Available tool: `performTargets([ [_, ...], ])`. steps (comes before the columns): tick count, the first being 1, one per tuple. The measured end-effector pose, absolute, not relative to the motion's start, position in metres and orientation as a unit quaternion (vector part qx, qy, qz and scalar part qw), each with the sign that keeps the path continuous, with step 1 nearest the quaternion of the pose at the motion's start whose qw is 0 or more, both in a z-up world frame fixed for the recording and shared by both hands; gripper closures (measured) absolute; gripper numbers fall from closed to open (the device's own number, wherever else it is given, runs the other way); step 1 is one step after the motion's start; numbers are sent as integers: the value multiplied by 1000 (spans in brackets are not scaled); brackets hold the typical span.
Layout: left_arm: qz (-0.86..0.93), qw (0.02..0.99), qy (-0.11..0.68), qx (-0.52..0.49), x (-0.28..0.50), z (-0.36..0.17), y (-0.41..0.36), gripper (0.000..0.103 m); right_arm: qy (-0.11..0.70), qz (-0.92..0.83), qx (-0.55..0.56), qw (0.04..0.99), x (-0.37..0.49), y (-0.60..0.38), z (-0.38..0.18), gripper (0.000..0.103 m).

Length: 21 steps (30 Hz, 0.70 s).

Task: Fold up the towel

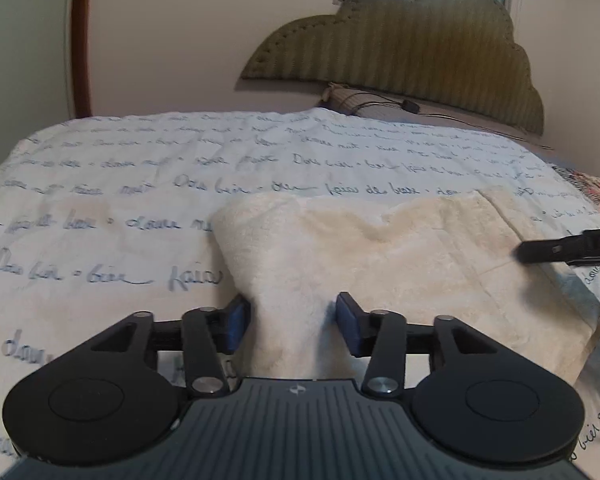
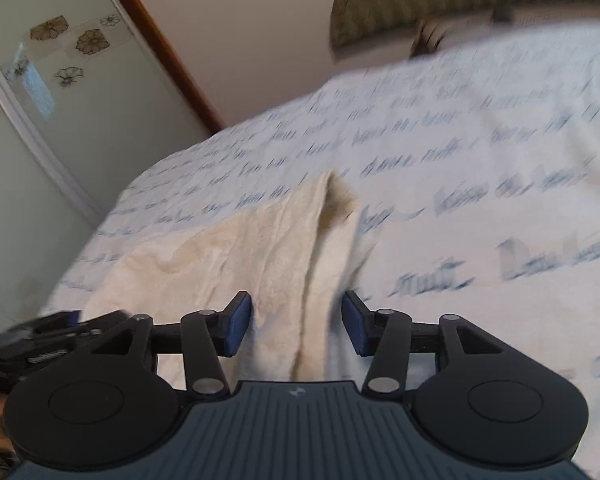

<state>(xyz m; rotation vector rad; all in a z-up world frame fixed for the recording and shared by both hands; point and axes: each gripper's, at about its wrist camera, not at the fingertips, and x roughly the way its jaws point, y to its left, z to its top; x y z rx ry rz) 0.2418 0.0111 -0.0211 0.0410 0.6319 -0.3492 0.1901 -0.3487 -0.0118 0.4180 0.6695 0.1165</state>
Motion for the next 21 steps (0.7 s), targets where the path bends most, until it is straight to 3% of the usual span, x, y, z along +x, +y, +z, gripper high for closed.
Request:
performTargets([
  [4, -144, 952, 270, -1, 209, -1, 19, 44, 263, 80, 160, 948, 145, -328, 18, 52],
  [7, -141, 950, 277, -8, 179, 8, 16, 25, 290, 166, 175, 926, 135, -309, 11, 52],
  [12, -128, 948, 293, 7, 135, 5, 4, 17, 322, 74, 84, 940, 125, -277, -4, 53],
  [13, -122, 947, 296, 7, 128, 4, 2, 14, 317, 65, 90, 942, 118, -275, 2, 50],
  [15, -110, 947, 303, 5, 115, 2, -1, 12, 306, 54, 99, 945, 104, -271, 15, 33],
  [17, -99, 944, 313, 4, 104, -1, -6, 8, 298, 39, 99, 949, 89, -266, 30, 10],
  [21, -100, 937, 332, 44, 93, -11, -21, 8, 320, 31, 100, 942, 64, -255, 53, 7],
])
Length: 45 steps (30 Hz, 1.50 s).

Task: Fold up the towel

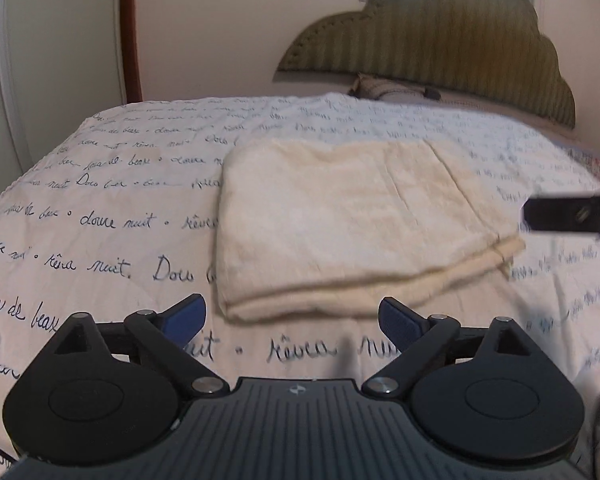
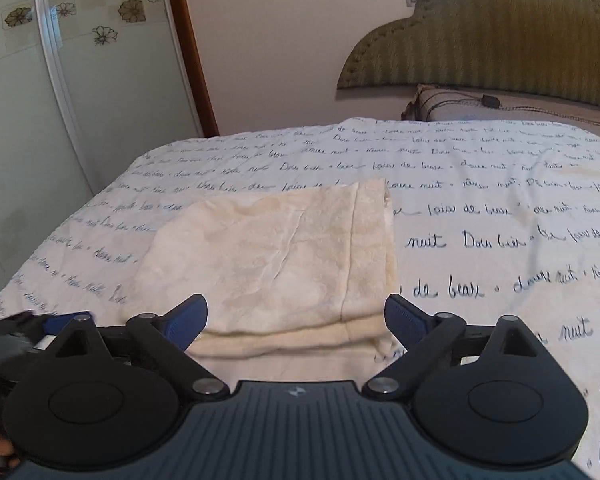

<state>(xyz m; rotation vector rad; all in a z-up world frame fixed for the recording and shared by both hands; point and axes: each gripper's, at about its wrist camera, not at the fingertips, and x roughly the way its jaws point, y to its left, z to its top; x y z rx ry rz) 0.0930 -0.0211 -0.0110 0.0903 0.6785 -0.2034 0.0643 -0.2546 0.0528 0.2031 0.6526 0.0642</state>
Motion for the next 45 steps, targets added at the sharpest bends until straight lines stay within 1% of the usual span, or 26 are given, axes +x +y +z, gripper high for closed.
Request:
performTargets([
  [2, -98, 934, 339, 64, 87, -15, -27, 8, 322, 68, 137, 934, 48, -258, 65, 7],
  [4, -103, 931, 344, 62, 83, -19, -28, 7, 320, 126, 211, 915, 35, -266, 78, 7],
  [6, -104, 929, 352, 50, 84, -23, -26, 7, 305, 167, 264, 900, 26, -274, 82, 3],
  [7, -102, 927, 357, 46, 85, -26, -25, 7, 300, 160, 269, 901, 22, -274, 81, 0],
  [9, -92, 926, 362, 45, 85, -32, -25, 7, 322, 89, 224, 916, 26, -262, 67, 0],
  [11, -89, 926, 363, 48, 85, -36, -24, 7, 345, 24, 151, 926, 32, -242, 41, 0],
  [13, -86, 927, 362, 52, 84, -39, -25, 7, 344, -7, 94, 934, 36, -225, 15, 0],
  [16, -85, 928, 359, 56, 83, -42, -25, 7, 334, -7, 58, 941, 38, -211, -11, 0],
  [20, -79, 930, 355, 51, 83, -45, -23, 6, 333, 4, 59, 941, 40, -205, -24, 0],
  [31, -78, 936, 340, 51, 79, -52, -22, 0, 337, -15, 47, 940, 34, -207, -28, 0],
  [36, -79, 938, 336, 43, 78, -55, -19, 0, 348, -22, 40, 937, 34, -206, -42, 0],
  [45, -75, 940, 329, 48, 75, -57, -20, 0, 340, -19, 42, 939, 33, -208, -51, 0],
])
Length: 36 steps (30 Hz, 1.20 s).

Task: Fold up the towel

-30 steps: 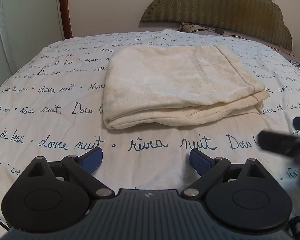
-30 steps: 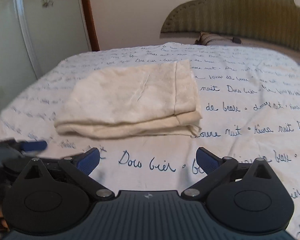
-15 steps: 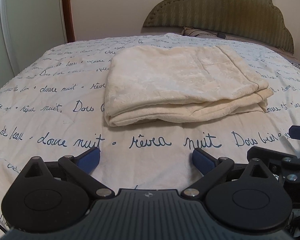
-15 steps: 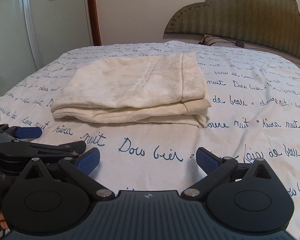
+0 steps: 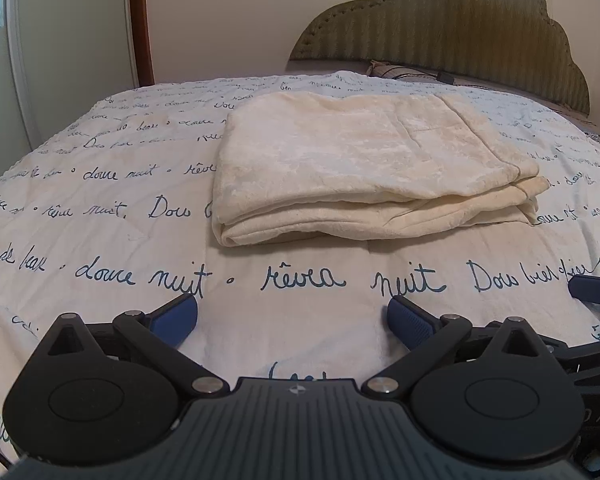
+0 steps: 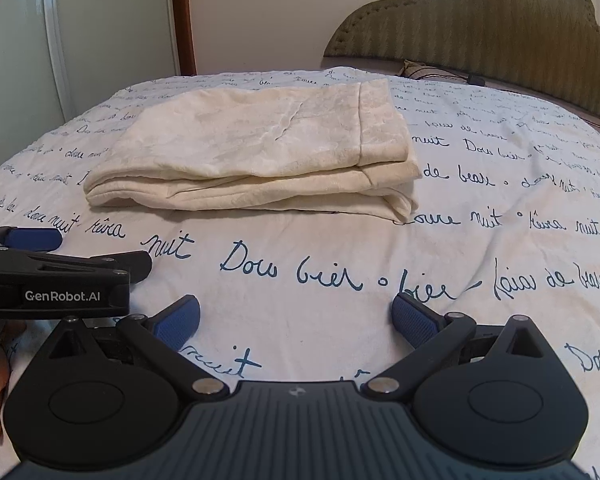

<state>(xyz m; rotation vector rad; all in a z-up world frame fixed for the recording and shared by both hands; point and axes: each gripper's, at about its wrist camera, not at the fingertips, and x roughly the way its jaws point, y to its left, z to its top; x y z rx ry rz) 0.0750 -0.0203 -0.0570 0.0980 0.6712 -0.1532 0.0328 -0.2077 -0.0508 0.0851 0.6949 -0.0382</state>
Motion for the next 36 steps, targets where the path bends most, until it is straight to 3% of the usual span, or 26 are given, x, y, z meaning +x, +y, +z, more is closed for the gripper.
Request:
performTargets([
  [23, -76, 940, 331, 38, 76, -59, -18, 0, 353, -25, 61, 933, 37, -211, -46, 0],
  [29, -76, 940, 331, 38, 77, -59, -17, 0, 341, -15, 137, 930, 27, -220, -20, 0],
  [36, -76, 940, 331, 38, 77, -59, -17, 0, 299, 7, 135, 945, 10, -216, 22, 0],
])
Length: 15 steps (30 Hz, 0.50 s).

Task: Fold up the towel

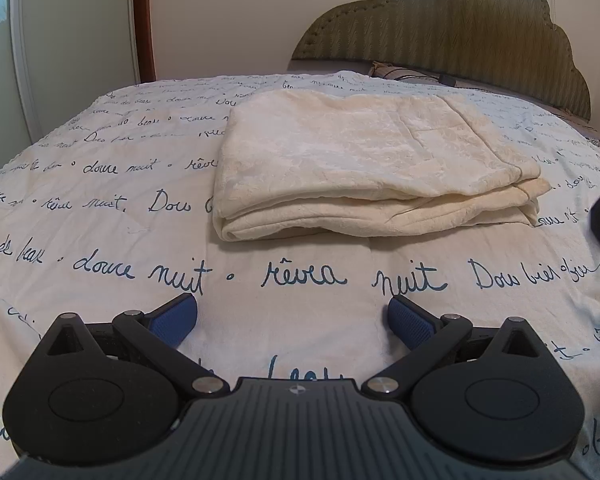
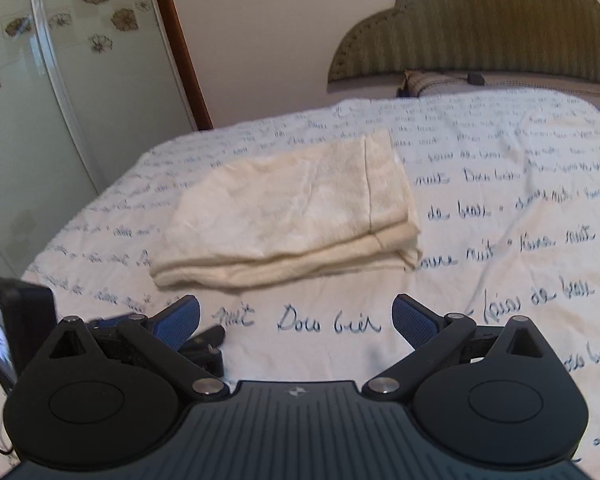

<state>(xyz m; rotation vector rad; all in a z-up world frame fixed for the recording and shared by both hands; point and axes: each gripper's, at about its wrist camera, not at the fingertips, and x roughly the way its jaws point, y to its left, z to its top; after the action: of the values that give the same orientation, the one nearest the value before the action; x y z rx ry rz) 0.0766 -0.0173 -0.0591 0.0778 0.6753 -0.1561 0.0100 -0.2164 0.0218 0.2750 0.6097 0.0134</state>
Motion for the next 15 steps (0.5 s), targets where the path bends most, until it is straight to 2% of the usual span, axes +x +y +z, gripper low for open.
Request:
performTargets([
  [6, -77, 940, 331, 38, 76, -59, -17, 0, 282, -35, 114, 952, 23, -230, 28, 0],
  [15, -77, 940, 331, 38, 77, -59, -17, 0, 325, -67, 79, 940, 36, -229, -21, 0],
])
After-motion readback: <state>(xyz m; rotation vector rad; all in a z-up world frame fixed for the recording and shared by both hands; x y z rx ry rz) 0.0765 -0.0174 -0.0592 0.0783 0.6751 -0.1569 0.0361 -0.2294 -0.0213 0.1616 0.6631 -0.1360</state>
